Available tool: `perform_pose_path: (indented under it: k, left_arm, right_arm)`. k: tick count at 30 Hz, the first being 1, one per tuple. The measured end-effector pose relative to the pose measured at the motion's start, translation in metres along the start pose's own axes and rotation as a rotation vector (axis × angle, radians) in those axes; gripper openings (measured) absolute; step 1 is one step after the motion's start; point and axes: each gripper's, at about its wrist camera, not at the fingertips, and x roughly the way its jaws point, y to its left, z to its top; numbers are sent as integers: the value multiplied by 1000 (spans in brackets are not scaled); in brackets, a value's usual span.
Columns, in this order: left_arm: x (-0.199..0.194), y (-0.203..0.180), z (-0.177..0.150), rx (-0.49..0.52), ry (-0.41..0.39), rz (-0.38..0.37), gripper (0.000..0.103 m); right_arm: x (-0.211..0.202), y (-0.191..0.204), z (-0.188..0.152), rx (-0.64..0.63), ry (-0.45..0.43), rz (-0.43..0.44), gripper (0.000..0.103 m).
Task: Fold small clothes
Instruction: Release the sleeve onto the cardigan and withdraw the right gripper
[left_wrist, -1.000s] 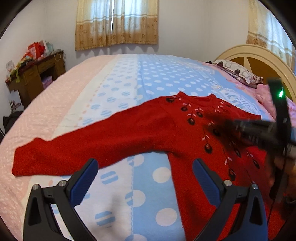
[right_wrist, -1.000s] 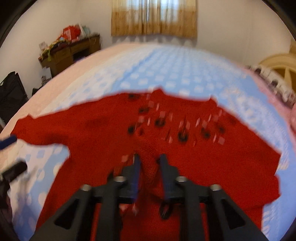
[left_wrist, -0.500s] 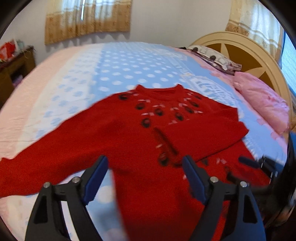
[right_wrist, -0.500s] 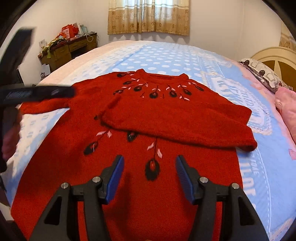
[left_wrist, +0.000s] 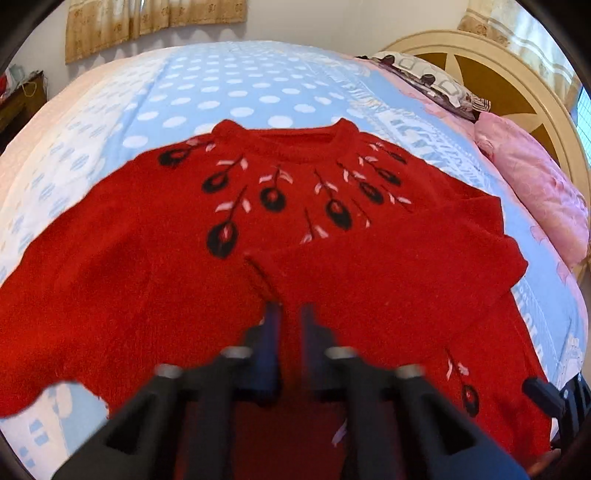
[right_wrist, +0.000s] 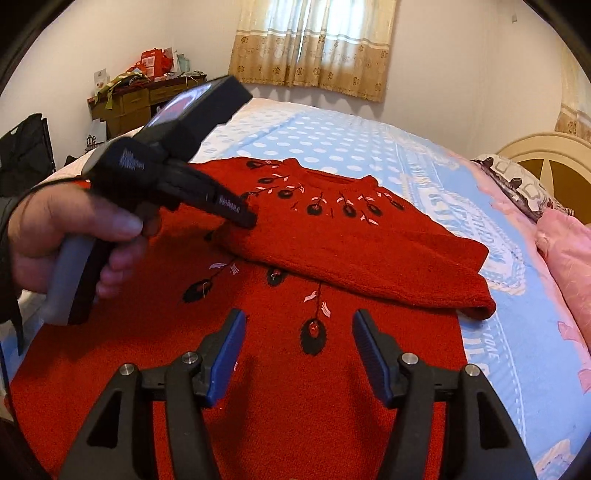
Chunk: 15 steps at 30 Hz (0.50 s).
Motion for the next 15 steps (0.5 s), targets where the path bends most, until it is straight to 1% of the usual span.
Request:
perform_pose_path:
  k: [1,3,5,7,9,12,15]
  left_arm:
    - [-3,1,2,-3,-8,-10,7]
    - [-20,1,5,11,-69,-19,7]
    - [-41,3,11,24,-123,-19,7]
    - [-68,12,15,16,-176,-22,7]
    - [-82,15,19,26,-212,-7,7]
    - [-93,28,20,17,-227,22,7]
    - [-84,49,14,-28,-196,42,7]
  right_arm:
    - [0,1,0,0,-1,0,62]
    - [-1,2,-2,1,-1,0,62]
    - [1,2,-2,-2,9,-1,63]
    - [2,5,-2,-8,14,-4,63]
    - [2,7,-2,-16,18,-6,63]
    - [4,10,-3,-27,28,-8,63]
    - [10,11,-4,-30,61,-3,63]
